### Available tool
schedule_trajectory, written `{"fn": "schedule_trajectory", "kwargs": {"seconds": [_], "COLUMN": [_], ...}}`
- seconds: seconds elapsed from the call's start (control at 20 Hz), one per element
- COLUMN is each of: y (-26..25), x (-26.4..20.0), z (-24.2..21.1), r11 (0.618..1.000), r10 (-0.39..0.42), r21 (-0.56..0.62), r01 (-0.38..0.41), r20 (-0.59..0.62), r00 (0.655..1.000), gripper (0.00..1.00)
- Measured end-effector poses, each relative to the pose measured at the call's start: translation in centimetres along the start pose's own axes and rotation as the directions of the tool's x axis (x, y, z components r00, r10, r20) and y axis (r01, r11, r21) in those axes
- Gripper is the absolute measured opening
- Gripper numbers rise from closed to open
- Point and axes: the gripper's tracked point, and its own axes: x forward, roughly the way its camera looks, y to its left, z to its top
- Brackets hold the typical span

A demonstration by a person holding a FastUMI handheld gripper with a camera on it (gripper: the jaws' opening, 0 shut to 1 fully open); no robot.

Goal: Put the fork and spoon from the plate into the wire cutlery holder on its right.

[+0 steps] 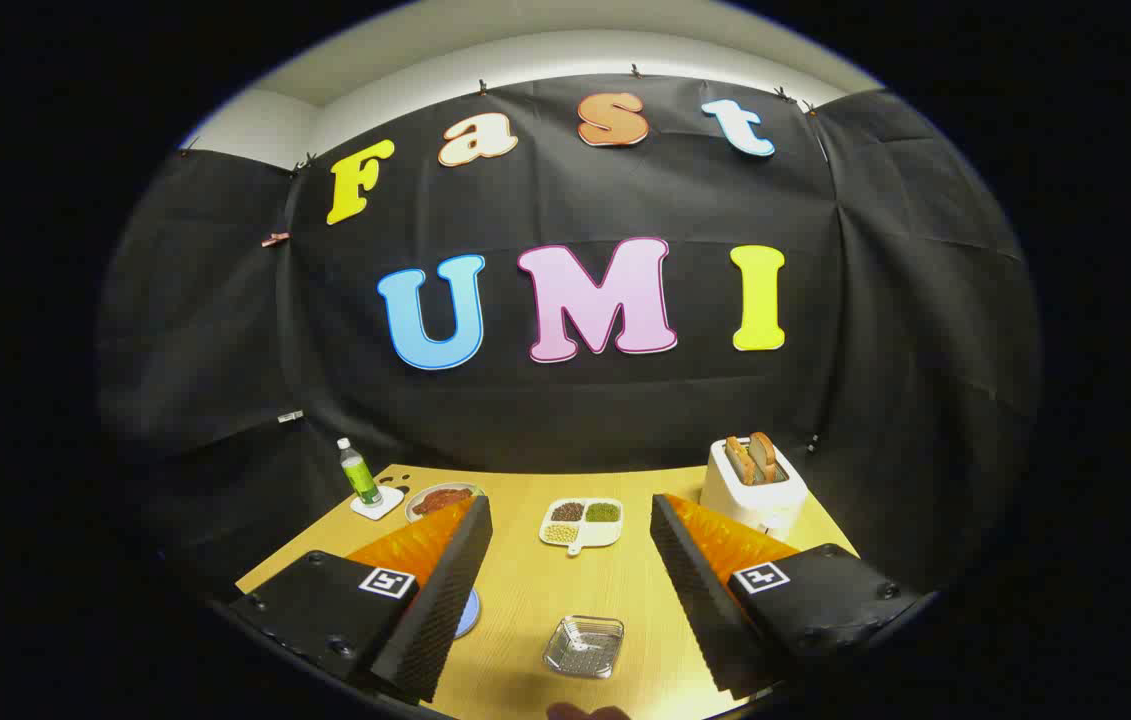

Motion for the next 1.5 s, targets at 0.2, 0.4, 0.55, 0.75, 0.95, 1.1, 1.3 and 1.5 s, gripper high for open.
{"fn": "schedule_trajectory", "kwargs": {"seconds": [0.2, 0.4, 0.55, 0.75, 0.95, 1.1, 1.3, 1.5], "y": [0.9, 2.5, 3.6, 4.6, 5.5, 6.1, 6.7, 8.3], "x": [0.3, 0.5, 0.6, 0.7, 0.4, 0.1, 0.0, 1.2], "z": [-1.1, -1.0, -1.1, -1.4, -1.8, -1.7, -1.7, -3.8], "r11": [1.000, 0.999, 0.999, 0.998, 0.997, 0.995, 0.994, 0.996], "r10": [-0.022, -0.037, -0.044, -0.062, -0.079, -0.093, -0.106, -0.088], "r21": [-0.008, -0.006, -0.012, -0.014, -0.011, -0.019, -0.024, -0.029], "r01": [0.022, 0.037, 0.044, 0.062, 0.080, 0.093, 0.107, 0.086], "r20": [-0.019, -0.013, -0.008, 0.007, 0.011, 0.019, 0.022, -0.040], "r00": [1.000, 0.999, 0.999, 0.998, 0.997, 0.996, 0.994, 0.995], "gripper": [0.99, 0.99, 0.99, 0.99, 0.99, 0.99, 0.99, 0.99]}}
